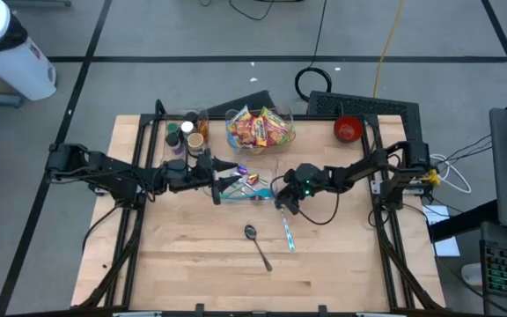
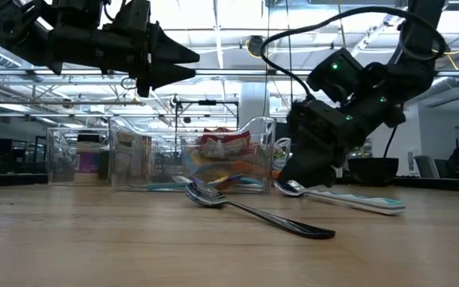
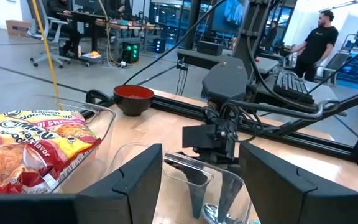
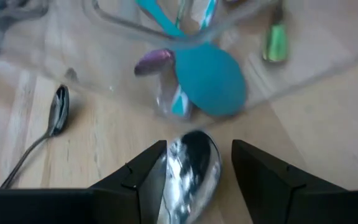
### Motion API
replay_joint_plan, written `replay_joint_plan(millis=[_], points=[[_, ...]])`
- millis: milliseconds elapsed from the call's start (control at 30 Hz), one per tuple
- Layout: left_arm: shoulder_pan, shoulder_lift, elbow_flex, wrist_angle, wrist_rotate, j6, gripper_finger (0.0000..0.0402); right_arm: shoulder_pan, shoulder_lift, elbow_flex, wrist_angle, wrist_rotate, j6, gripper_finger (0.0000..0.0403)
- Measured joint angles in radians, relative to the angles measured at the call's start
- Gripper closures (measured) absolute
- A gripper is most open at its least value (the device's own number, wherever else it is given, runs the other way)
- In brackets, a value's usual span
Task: Pick & Place Food Item
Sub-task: Put the blue and white spoon into the bottom transparent bin
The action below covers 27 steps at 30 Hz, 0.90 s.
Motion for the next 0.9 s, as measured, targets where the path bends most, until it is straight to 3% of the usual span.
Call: replay_joint_plan(millis=[200, 633, 900], points=[[-0.005, 0.0, 0.0, -0.001, 0.0, -0.004, 0.0185, -0.017, -0.011, 0.014, -0.075, -0.027, 0.0, 0.0257], [-0.005, 0.0, 0.0, -0.007, 0.001, -0.01, 0.0186, -0.022, -0.031, 0.012, -0.138, -0.044, -0.073, 0.0392], [-0.005, 0.0, 0.0, -0.012, 0.002, -0.01, 0.0186, -0.016, -0.148, 0.008, -0.227, -0.096, -0.112, 0.0399]])
